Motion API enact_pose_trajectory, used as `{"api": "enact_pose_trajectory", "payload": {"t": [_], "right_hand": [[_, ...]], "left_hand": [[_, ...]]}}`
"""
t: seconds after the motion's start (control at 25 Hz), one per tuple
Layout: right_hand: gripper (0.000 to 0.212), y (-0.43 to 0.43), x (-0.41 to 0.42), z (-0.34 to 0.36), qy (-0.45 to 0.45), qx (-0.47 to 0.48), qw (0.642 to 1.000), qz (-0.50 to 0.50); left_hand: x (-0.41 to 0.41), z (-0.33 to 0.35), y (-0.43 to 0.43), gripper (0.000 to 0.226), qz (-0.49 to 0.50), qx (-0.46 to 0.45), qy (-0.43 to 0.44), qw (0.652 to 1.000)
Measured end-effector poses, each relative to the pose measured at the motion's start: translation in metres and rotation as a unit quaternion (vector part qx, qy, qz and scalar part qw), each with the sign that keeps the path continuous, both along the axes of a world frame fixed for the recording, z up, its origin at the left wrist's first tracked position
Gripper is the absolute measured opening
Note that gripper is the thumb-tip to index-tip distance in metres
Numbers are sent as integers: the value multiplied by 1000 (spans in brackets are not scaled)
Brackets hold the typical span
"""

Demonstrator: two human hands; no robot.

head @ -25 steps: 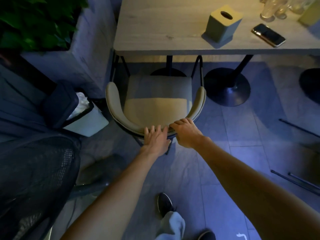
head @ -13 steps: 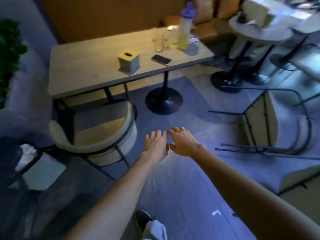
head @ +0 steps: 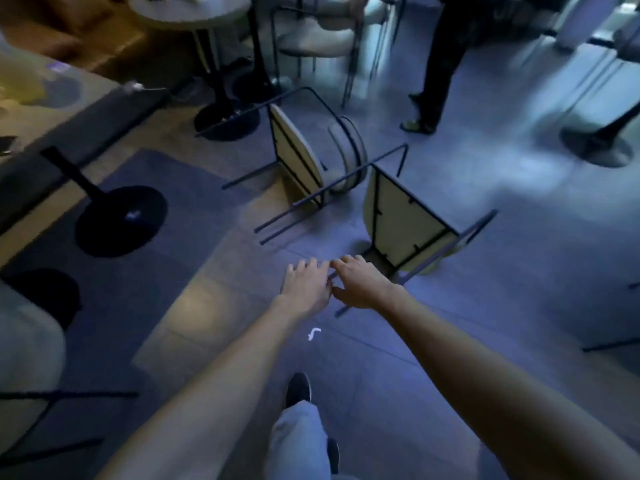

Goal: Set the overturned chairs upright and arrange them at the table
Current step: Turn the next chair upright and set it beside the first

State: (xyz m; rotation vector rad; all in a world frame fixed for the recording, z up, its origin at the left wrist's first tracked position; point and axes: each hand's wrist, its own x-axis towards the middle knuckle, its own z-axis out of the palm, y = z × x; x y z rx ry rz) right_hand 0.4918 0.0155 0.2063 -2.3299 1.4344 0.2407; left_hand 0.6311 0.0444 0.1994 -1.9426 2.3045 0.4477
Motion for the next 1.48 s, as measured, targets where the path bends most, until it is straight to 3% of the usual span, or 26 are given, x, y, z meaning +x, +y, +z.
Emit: {"api": "enact_pose_trajectory", "payload": {"t": [0.16, 0.32, 0.52, 0.72, 1.12, 1.48], "right_hand": [[49, -22, -95, -34, -1, 33, 996, -86], [57, -60, -175, -66, 0, 82, 989, -123], [45, -110, -278, -84, 1, 111, 979, -173], [54, -159, -376, -97, -6, 134, 972, -194], [55, -307, -558, -128, 5, 143, 980, -136], [57, -422, -623, -204, 36, 202, 975, -83]], "left_hand": [[-92, -24, -43, 37, -84, 16, -10, 996], [-170, -55, -96, 35, -131, 30, -10, 991], [-273, -75, -161, 34, -187, 64, -3, 980], [-368, -87, -215, 37, -228, 74, -13, 971], [-556, -133, -327, 46, -101, 90, 15, 991], [-626, -199, -413, 44, -9, 136, 25, 990]]}}
